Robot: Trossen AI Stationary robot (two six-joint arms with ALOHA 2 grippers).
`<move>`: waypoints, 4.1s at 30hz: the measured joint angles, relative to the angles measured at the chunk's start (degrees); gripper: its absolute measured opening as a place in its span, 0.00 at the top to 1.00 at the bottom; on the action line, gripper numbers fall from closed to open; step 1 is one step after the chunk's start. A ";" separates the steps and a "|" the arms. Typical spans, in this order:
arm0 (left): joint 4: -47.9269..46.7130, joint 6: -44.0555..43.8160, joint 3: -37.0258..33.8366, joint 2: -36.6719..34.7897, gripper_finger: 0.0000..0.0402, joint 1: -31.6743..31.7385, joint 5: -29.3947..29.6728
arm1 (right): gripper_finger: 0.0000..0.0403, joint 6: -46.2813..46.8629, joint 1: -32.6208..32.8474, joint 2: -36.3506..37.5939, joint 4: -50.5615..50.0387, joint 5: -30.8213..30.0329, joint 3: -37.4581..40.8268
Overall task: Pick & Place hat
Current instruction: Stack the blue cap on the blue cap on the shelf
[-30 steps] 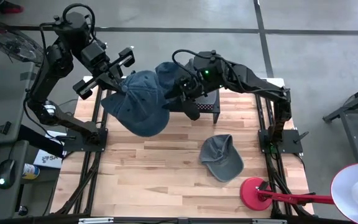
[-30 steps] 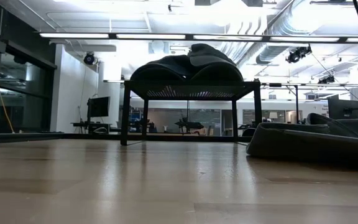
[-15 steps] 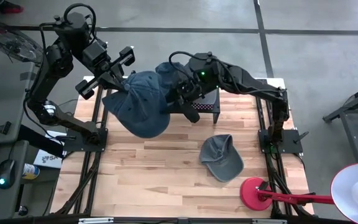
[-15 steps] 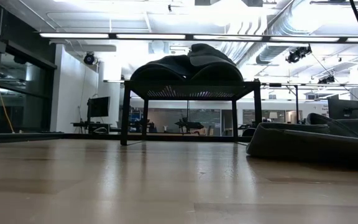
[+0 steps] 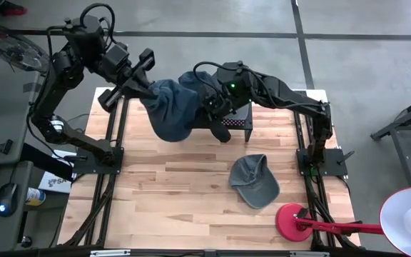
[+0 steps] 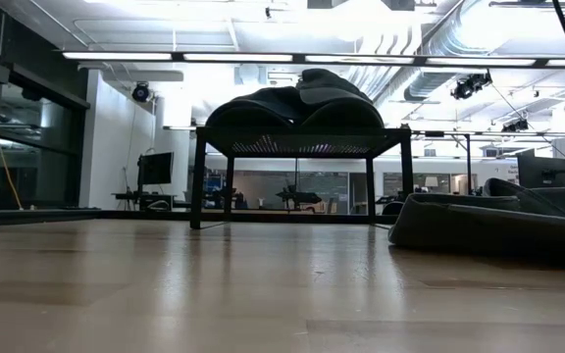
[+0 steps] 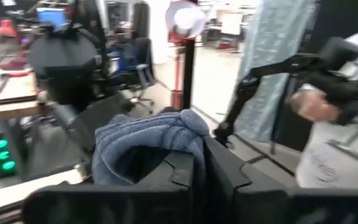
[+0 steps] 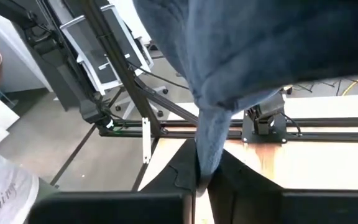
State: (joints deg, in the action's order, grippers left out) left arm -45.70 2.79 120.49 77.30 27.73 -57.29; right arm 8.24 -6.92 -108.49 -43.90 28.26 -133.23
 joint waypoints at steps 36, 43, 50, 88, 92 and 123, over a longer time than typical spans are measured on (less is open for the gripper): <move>-26.51 21.73 9.69 -1.21 0.34 -14.00 56.24 | 0.99 -1.89 -0.18 4.42 -21.01 -19.03 0.02; -36.27 26.86 11.47 3.70 0.34 -26.42 72.64 | 0.99 -1.87 -1.52 4.40 -21.58 -19.96 0.02; -36.58 30.29 11.91 8.26 0.34 -35.28 95.71 | 0.99 -1.87 -2.47 4.33 -21.91 -19.86 0.02; -30.35 35.52 11.98 8.03 0.34 -37.46 96.87 | 0.99 -4.25 -0.48 4.20 -20.97 -13.28 0.02; -30.50 34.35 11.98 8.41 0.35 -37.46 96.61 | 0.99 -4.25 -0.37 4.20 -21.01 -13.28 0.02; -32.01 26.53 11.98 8.37 0.94 -37.48 98.64 | 0.84 -2.39 -0.42 4.20 -20.97 -18.67 0.00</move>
State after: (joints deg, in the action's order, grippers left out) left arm -77.71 29.33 132.46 85.67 -9.76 41.34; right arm 5.85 -7.33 -104.29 -64.86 9.59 -133.23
